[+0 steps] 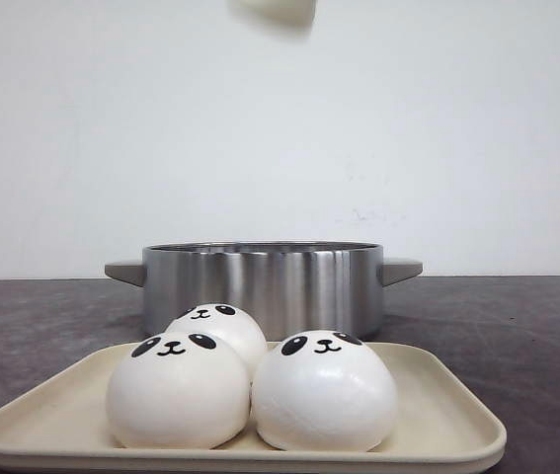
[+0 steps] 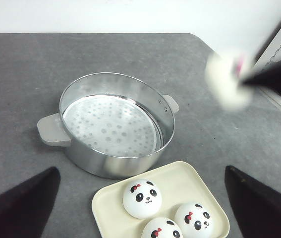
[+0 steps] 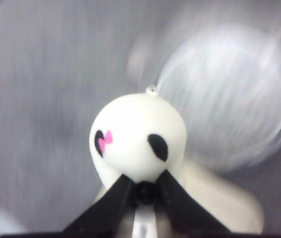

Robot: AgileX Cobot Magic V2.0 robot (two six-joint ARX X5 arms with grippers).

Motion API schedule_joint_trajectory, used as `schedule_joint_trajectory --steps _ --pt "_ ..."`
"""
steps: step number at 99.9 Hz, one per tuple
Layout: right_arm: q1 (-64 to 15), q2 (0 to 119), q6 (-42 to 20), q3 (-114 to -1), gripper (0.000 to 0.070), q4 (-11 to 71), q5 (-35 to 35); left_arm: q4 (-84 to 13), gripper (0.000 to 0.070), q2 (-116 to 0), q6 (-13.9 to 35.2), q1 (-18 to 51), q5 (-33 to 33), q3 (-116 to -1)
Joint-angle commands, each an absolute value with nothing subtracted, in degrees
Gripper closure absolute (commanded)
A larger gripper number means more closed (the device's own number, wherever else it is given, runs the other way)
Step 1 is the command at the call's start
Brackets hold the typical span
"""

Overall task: Steam buns
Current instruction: 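Lift the bun with the right gripper, lower into the pot, release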

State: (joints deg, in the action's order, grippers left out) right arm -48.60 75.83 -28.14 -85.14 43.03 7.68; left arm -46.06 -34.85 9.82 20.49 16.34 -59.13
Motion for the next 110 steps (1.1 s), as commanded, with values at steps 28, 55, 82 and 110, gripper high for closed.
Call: schedule_joint_trajectory --steps 28,55,82,110 --pt "-41.91 93.78 -17.37 -100.95 0.07 45.01 8.86 -45.21 0.0034 -35.18 9.69 20.75 14.85 -60.16" --pt "-37.45 110.45 -15.03 -100.95 0.07 42.65 9.13 -45.54 0.0034 -35.18 9.69 20.75 14.85 -60.16" --pt "-34.98 119.15 -12.97 -100.95 0.07 39.24 9.48 -47.0 0.0034 -35.18 9.72 20.75 14.85 -60.16" --pt "-34.06 120.38 -12.8 -100.95 0.067 37.21 9.48 -48.64 0.0034 -35.18 9.69 20.75 14.83 -60.16"
